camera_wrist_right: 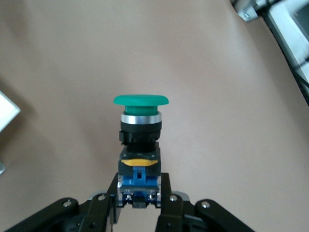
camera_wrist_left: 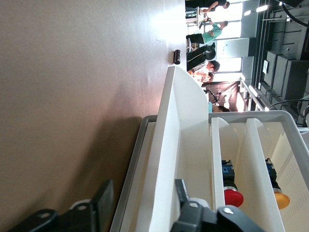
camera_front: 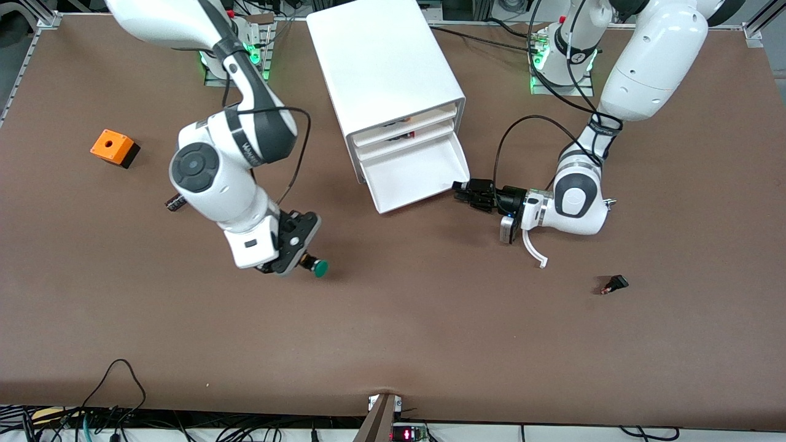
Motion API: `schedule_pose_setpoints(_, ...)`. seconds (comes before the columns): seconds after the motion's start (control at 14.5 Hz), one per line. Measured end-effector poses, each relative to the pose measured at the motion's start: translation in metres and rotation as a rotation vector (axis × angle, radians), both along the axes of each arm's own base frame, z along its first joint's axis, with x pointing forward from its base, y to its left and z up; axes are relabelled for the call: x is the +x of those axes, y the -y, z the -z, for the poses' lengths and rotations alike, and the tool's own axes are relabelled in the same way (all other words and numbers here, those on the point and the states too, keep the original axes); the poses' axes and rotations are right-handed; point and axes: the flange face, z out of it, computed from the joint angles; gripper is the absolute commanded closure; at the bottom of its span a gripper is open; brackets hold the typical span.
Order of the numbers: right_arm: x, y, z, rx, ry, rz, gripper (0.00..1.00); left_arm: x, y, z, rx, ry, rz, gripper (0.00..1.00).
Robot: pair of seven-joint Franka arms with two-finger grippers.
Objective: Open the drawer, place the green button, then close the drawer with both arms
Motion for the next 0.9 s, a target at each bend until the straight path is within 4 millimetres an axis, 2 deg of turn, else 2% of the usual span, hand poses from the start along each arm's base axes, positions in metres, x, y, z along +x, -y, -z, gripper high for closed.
schedule_pose_setpoints(0.14, -0.014, -0.028, 0.000, -0.005, 0.003, -0.074, 0.74, 0.009, -0.014, -0.009, 0.036, 0.013, 0.026, 0.00)
schedule_pose_setpoints(0.28, -0.034, -0.061, 0.001, -0.012, 0.004, -0.162, 0.74, 0.022, -0.029, -0.031, 0.107, 0.011, 0.060, 0.00)
schedule_pose_setpoints(0.41, -0.049, -0.085, 0.005, -0.019, 0.004, -0.236, 0.74, 0.035, -0.039, -0.065, 0.215, 0.001, 0.099, 0.00)
schedule_pose_setpoints(0.62, -0.063, -0.106, 0.011, -0.031, 0.006, -0.338, 0.74, 0.049, -0.055, -0.115, 0.427, 0.005, 0.161, 0.00)
schedule_pose_setpoints(0.9, -0.082, -0.133, 0.034, -0.057, -0.003, -0.512, 0.74, 0.060, -0.079, -0.178, 0.661, 0.002, 0.240, 0.00)
